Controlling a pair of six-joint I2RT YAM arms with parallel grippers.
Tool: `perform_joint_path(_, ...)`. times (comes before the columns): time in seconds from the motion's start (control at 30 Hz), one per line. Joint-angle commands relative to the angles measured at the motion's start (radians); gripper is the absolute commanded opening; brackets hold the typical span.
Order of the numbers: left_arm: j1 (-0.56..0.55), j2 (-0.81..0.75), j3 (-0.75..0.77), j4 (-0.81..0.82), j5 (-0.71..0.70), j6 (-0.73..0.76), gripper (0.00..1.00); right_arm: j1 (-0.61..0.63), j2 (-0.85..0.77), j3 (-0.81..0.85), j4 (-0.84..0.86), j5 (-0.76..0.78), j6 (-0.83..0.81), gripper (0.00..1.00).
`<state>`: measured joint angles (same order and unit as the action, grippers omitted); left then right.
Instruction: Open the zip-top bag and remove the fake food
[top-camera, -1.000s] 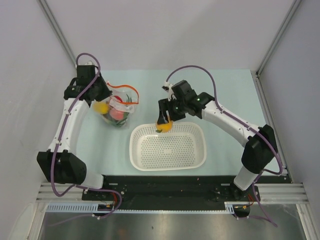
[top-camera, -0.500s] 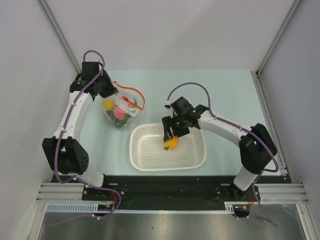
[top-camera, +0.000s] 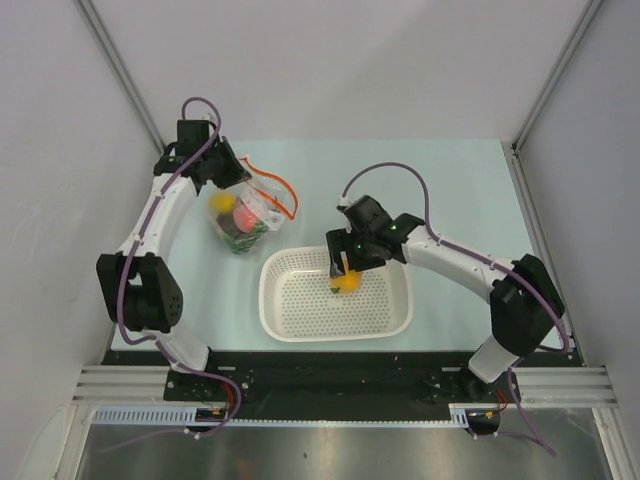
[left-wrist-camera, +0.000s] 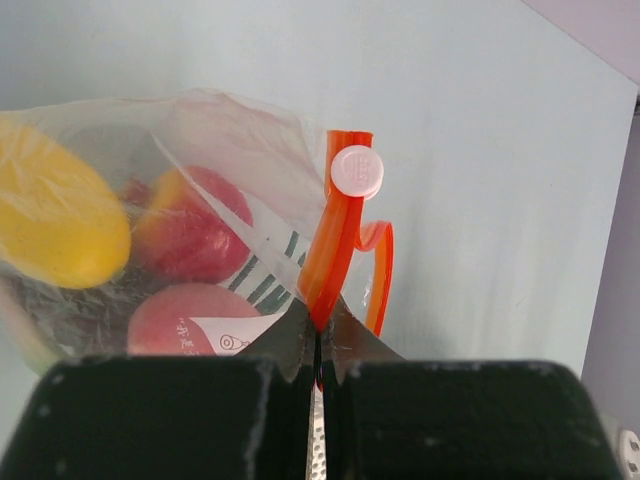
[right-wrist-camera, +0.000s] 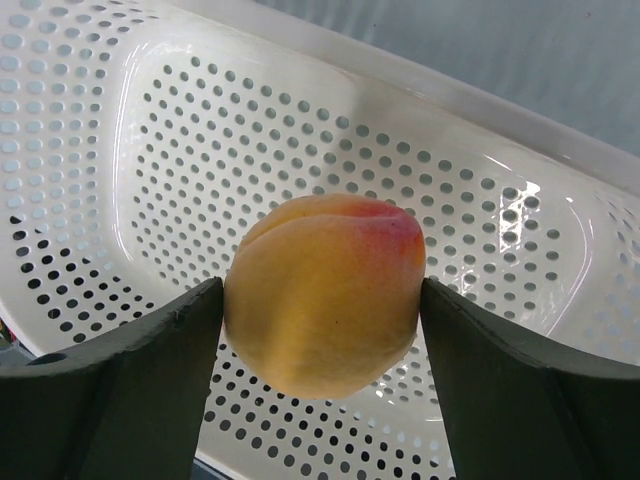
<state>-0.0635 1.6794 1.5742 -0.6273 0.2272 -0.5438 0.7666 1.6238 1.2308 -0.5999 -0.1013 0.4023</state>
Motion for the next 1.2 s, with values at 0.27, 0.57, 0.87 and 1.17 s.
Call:
perform_joint_path(0.27,-0.015,-0.078,-0.131,0.178,0.086,-0.054,0.00,0.059,-0.107,0.009,-0.012,0.100,0.135,0.92)
perform_joint_path(0.57,-0.056,-0.090,-0.123,0.187,0.146,-0.064,0.00,0.005,-0.124,0.009,0.126,0.112,0.119,1.00)
perform_joint_path(0.87,-0.082,-0.073,-0.085,0.202,0.178,-0.097,0.00,-0.174,-0.096,0.116,0.270,-0.075,0.141,0.99)
perform_joint_path(1.17,-0.093,-0.034,-0.066,0.196,0.219,-0.105,0.00,-0.202,0.079,0.239,0.379,-0.066,0.242,0.82)
